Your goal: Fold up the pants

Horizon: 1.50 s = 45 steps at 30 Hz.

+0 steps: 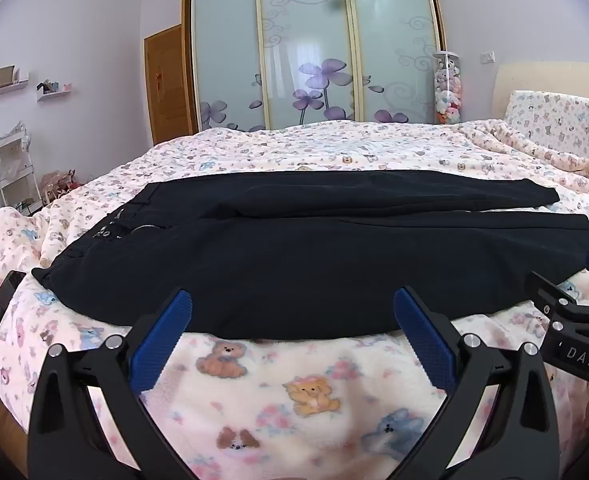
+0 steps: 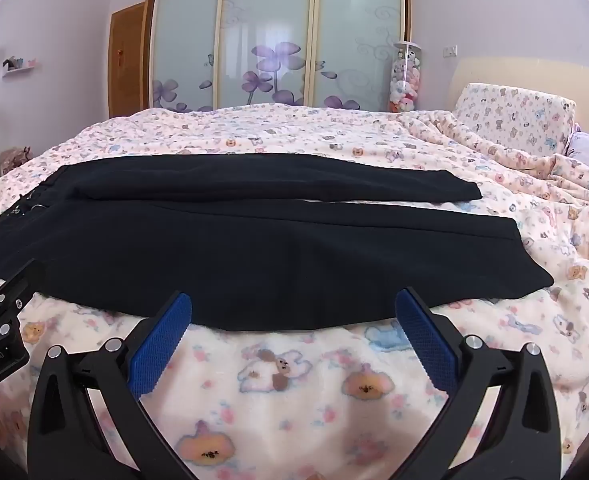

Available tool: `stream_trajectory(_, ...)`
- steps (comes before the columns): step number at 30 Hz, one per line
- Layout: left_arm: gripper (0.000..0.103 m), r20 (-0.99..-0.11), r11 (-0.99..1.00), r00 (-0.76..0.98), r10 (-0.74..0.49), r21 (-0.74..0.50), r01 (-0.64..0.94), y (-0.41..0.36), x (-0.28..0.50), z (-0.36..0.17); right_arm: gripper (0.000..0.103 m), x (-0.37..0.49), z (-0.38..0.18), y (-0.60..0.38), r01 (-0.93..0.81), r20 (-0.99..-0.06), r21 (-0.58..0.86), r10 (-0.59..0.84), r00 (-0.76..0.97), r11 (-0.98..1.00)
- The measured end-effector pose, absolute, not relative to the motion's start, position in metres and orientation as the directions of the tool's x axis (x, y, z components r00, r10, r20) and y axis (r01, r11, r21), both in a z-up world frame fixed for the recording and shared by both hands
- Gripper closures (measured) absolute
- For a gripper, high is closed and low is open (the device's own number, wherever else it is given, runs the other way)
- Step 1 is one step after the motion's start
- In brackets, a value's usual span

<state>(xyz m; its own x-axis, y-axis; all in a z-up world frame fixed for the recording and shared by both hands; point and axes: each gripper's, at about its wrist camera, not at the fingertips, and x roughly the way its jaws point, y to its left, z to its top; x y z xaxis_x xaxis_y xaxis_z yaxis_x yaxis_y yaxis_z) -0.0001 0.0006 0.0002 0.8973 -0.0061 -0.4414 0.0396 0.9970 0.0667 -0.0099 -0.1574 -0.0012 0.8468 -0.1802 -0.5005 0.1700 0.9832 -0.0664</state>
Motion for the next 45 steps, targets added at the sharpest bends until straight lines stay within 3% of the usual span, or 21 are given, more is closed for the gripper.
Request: stream_trajectory(45, 0.002, -0.449, 0.997, 0.893, -0.006, 0.065, 0.039, 0.0009, 0.0005, 0.0, 0.001, -0.0086, -0.0033, -0.1606, 0.17, -0.508, -0.058, -0.176, 0.843, 0.984)
